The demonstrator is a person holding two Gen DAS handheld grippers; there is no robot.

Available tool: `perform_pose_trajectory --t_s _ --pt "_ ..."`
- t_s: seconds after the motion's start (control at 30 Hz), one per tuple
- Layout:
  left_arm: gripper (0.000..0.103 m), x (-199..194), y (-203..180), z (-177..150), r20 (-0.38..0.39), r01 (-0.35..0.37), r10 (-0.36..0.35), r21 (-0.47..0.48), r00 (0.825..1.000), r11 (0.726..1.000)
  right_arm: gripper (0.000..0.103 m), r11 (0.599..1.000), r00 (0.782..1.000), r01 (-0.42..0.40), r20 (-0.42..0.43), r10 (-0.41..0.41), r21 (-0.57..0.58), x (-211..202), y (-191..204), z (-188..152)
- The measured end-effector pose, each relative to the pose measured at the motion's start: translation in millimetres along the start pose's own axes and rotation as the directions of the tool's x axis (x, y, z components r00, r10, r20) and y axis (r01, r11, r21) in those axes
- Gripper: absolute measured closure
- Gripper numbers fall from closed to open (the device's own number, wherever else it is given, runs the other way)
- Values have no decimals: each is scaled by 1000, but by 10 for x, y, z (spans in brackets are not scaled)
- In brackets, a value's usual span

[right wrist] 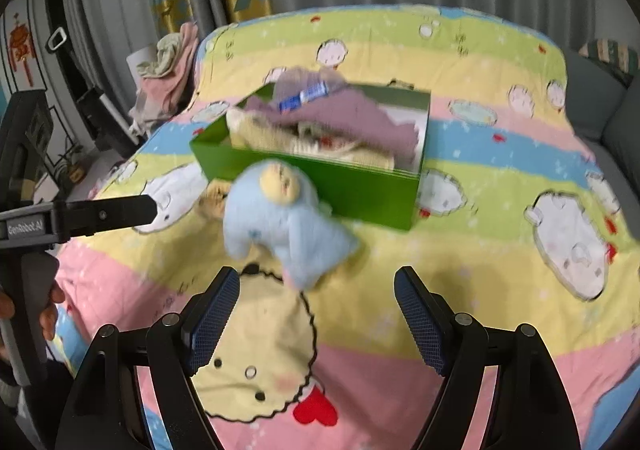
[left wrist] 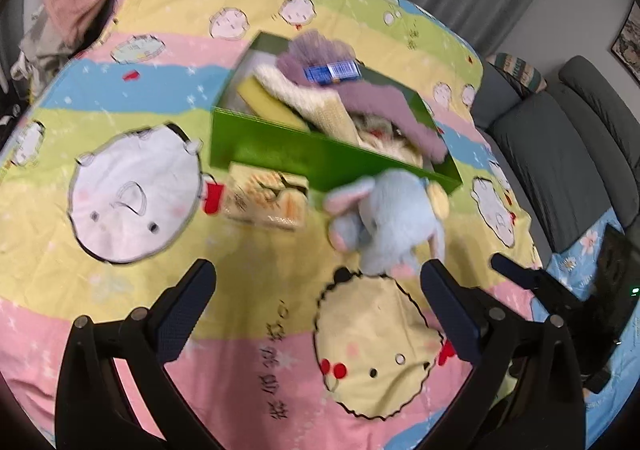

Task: Organize soft objects
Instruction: 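Close both grippers on the light-blue elephant plush and lift it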

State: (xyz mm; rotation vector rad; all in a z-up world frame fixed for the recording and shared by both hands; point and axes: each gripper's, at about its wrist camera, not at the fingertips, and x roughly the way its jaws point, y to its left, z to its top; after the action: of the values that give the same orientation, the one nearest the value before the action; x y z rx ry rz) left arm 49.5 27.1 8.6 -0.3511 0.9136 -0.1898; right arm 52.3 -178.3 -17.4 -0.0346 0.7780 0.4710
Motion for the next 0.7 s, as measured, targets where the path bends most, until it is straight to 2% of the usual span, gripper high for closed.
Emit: perform_pose_trajectory --t_s 0.1,0.3,0.6,0.7 --pt "1 97 -36 -63 -19 33 -33 -4 999 999 23 999 999 -33 -16 33 20 109 -33 -108" --pt "1 299 -178 -58 -45 76 -76 12 996 997 23 1000 999 -27 -44 27 7 315 -7 -128" --pt "1 548 -400 109 -59 54 -46 128 997 990 23 999 999 -37 -32 36 -20 485 -22 19" --pt "1 641 -473 147 -74 77 -66 161 995 984 23 999 999 -39 -35 38 -32 567 -26 79"
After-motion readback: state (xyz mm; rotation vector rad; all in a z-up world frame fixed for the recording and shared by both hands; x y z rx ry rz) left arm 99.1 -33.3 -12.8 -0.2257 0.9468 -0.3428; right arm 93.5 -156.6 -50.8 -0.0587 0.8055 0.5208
